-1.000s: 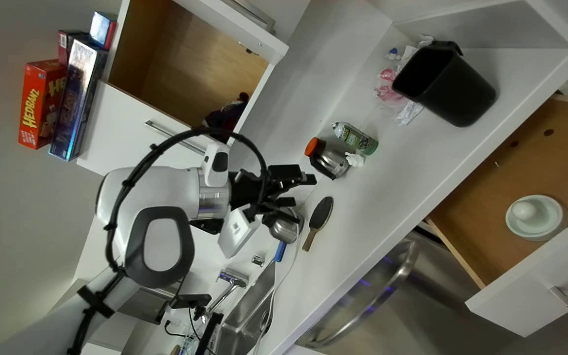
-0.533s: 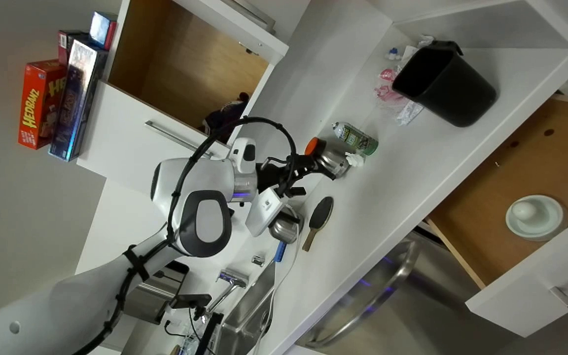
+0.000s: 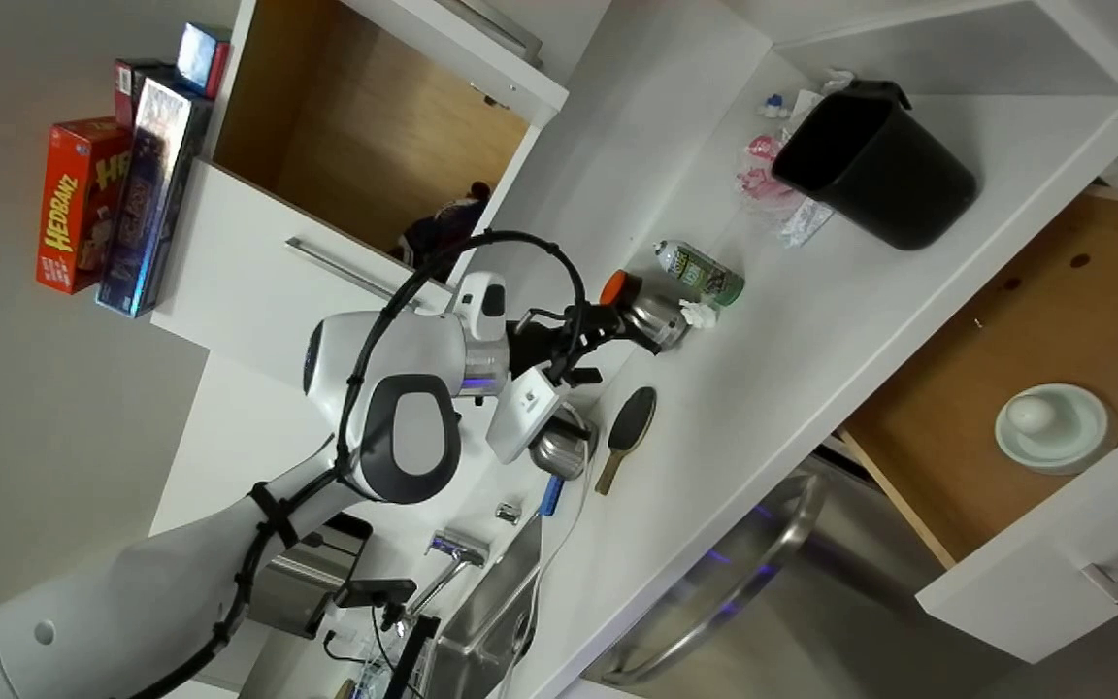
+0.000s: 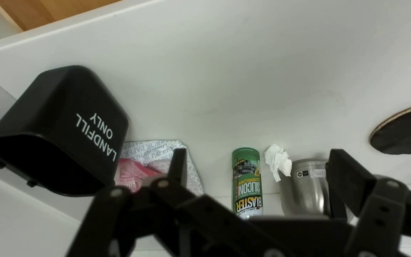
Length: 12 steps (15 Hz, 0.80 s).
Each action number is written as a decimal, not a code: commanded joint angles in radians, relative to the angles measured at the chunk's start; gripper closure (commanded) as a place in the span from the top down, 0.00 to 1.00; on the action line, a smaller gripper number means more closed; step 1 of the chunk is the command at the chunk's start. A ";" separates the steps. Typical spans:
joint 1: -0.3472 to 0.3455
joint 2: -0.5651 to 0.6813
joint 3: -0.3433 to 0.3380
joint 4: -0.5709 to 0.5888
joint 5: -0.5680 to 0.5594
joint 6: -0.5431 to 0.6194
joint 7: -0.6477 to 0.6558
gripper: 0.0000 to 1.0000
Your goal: Put the crumpled paper in the bin
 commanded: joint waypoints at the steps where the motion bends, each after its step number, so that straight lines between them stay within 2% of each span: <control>1: 0.034 0.161 0.001 0.104 0.071 0.100 -0.019 1.00; 3: 0.070 0.255 -0.015 0.179 0.137 0.131 -0.053 1.00; 4: 0.116 0.304 -0.048 0.220 0.177 0.136 -0.073 1.00; 5: 0.152 0.350 -0.062 0.265 0.253 0.127 -0.132 1.00; 7: 0.184 0.439 -0.059 0.349 0.370 0.099 -0.238 1.00; 10: 0.177 0.572 -0.022 0.476 0.515 0.076 -0.371 1.00; 12: 0.159 0.668 0.002 0.555 0.556 0.071 -0.406 1.00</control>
